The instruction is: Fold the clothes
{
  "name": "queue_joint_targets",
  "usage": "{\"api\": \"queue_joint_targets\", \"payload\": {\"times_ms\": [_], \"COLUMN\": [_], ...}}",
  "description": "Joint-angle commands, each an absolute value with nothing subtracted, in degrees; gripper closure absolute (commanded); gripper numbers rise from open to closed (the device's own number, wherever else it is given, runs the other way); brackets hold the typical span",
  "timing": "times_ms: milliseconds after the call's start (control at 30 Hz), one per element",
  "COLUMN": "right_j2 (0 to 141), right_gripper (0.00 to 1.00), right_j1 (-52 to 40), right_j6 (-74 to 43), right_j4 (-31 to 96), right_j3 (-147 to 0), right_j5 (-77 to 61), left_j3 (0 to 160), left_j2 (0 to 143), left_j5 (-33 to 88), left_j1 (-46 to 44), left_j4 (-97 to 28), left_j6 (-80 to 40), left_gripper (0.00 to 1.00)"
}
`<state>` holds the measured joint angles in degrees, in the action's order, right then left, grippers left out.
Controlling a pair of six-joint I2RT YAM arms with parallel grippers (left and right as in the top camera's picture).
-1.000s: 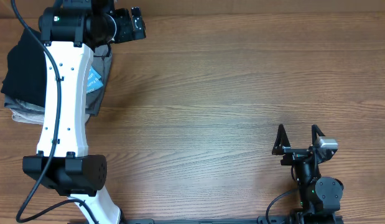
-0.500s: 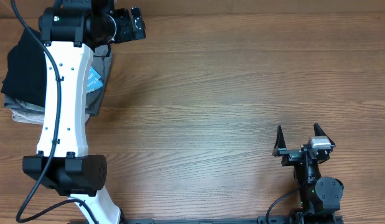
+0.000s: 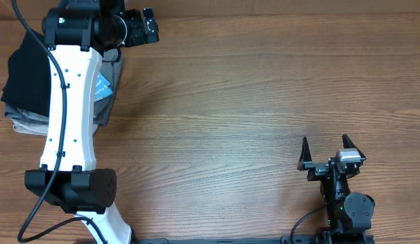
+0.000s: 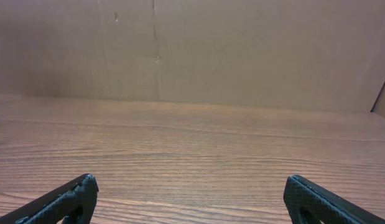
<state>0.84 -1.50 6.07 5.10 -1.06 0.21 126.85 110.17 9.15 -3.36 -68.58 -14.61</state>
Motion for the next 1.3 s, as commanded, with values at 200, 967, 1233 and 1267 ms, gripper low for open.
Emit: {"api": "queue_joint_targets", "payload": {"times_ms": [200,967,1233,1267], "right_j2": [0.16,0.16,0.16,0.16], "right_gripper": [0.0,0.0,0.0,0.0], "right_j1": [-1.26,-1.26,-1.26,-1.26], "right_j6": [6.44,6.44,6.44,6.44], "right_j4": [4.84,4.84,4.84,4.84], "right_j3": [-0.45,-0.45,-0.45,-0.45], "right_j5": [-0.05,-0.05,-0.05,-0.05], "left_j3": [126.69,120.11,100.99,98.43], "left_j2": [110.54,53.65,34.87,33.08], "left_j5": [8.69,8.4,6.85,6.87], "left_j1": [-3.49,-3.62,-3.62,-3.62], "left_j4": [-68.71,-69.06,-68.99,-68.99], "left_j6": [-14.81,-14.79,-14.13,-14.15], "left_gripper": [0.0,0.0,0.0,0.0]}}
